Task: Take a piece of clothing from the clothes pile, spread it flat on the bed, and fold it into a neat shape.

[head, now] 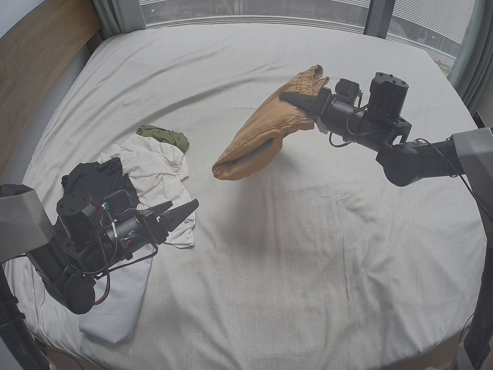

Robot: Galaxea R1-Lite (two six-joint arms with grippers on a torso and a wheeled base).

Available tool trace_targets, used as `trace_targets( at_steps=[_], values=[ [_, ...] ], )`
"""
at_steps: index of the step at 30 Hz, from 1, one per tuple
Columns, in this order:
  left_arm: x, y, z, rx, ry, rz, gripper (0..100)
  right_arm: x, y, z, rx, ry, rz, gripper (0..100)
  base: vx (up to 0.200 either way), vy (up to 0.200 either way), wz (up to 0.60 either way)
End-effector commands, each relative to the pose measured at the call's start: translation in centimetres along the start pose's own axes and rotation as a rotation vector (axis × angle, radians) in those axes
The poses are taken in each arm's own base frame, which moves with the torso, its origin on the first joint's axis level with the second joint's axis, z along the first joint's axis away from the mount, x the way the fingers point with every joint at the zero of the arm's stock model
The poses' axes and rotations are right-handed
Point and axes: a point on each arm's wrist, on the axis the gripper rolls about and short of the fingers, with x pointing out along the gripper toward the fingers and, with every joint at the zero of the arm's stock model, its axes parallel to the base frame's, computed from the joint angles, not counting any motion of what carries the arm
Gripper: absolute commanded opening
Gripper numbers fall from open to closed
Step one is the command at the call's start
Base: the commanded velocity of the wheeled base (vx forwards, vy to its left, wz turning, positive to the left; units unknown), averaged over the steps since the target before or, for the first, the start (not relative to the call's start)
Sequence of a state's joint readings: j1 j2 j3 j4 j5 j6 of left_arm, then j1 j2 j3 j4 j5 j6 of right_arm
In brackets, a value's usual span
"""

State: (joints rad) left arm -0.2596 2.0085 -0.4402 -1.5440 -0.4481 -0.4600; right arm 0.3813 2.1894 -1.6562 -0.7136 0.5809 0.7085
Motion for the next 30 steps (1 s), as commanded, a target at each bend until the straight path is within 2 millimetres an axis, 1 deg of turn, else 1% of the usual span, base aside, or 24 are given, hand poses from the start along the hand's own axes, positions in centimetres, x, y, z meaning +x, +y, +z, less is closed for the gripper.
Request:
trace_targets(
  at_steps=[1,3,5,6,7,10,11,12,13,14,15,17,19,20,22,23,24,25,27,30],
  values=[
    [-0.2,0.3,0.2,0.001,-0.005,0.003,100,1.8,-1.6,-0.1,0.008,0.009,-0.008,0,0.0,0.0,0.0],
    [-0.2,0.3,0.2,-0.001,-0.003,0.004,100,2.7,-2.0,0.3,-0.003,-0.005,0.004,0,0.0,0.0,0.0],
    [-0.1,0.3,0.1,-0.001,-0.001,0.003,100,3.0,-2.3,0.3,-0.008,-0.009,0.006,0,0.0,0.0,0.0],
    [-0.1,0.3,0.1,-0.001,-0.001,0.003,100,3.6,-3.3,-0.2,-0.005,-0.006,0.001,0,0.0,0.0,0.0],
    [-0.1,0.3,0.1,-0.002,0.0,0.001,100,3.8,-5.0,-1.2,0.017,0.015,-0.029,0,0.0,0.0,0.0],
    [-0.1,0.3,0.0,-0.003,0.004,0.001,100,4.0,-7.8,-3.4,0.072,0.076,-0.092,0,0.0,0.0,0.0],
    [-0.1,0.3,0.0,-0.004,0.005,0.0,100,3.9,-8.5,-3.9,0.083,0.086,-0.108,0,0.0,0.0,0.0],
    [-0.1,0.2,0.0,-0.004,0.006,-0.003,100,3.9,-8.8,-4.1,0.087,0.09,-0.114,0,0.0,0.0,0.0],
    [-0.2,0.2,0.0,-0.003,0.005,-0.004,100,3.8,-10.0,-4.8,0.099,0.101,-0.133,0,0.0,0.0,0.0],
    [-0.2,0.2,0.0,-0.003,0.005,-0.004,100,3.7,-10.7,-5.2,0.106,0.106,-0.143,0,0.0,0.0,0.0],
    [-0.2,0.2,0.0,-0.003,0.005,-0.004,100,3.7,-11.1,-5.6,0.11,0.112,-0.15,0,0.0,0.0,0.0],
    [-0.2,0.2,0.1,-0.003,0.004,-0.004,100,3.3,-11.8,-5.6,0.101,0.111,-0.164,0,0.0,0.0,0.0],
    [-0.2,0.2,0.0,-0.003,0.005,-0.004,100,3.3,-11.9,-5.6,0.1,0.111,-0.166,0,0.0,0.0,0.0],
    [-0.2,0.2,0.1,-0.003,0.004,-0.004,100,2.9,-11.7,-4.6,0.08,0.095,-0.169,0,0.0,0.0,0.0],
    [-0.2,0.2,0.1,-0.002,0.002,-0.004,100,2.6,-10.6,-3.3,0.061,0.075,-0.158,0,0.0,0.0,0.0],
    [-0.2,0.2,0.2,-0.003,0.001,-0.004,100,2.2,-10.3,-3.3,0.065,0.082,-0.165,0,0.0,0.0,0.0],
    [-0.2,0.2,0.2,-0.003,0.001,-0.004,100,2.2,-10.3,-3.3,0.065,0.082,-0.165,0,0.0,0.0,0.0],
    [-0.2,0.2,0.2,-0.003,0.001,-0.004,100,1.5,-9.9,-3.5,0.061,0.105,-0.184,0,0.0,0.0,0.0],
    [-0.2,0.2,0.2,-0.001,-0.001,-0.005,100,0.5,-9.7,-4.0,0.042,0.136,-0.207,0,0.0,0.0,0.0],
    [-0.2,0.2,0.2,-0.002,-0.001,-0.005,100,-0.5,-9.9,-4.7,0.032,0.159,-0.25,0,0.0,0.0,0.0]
  ],
)
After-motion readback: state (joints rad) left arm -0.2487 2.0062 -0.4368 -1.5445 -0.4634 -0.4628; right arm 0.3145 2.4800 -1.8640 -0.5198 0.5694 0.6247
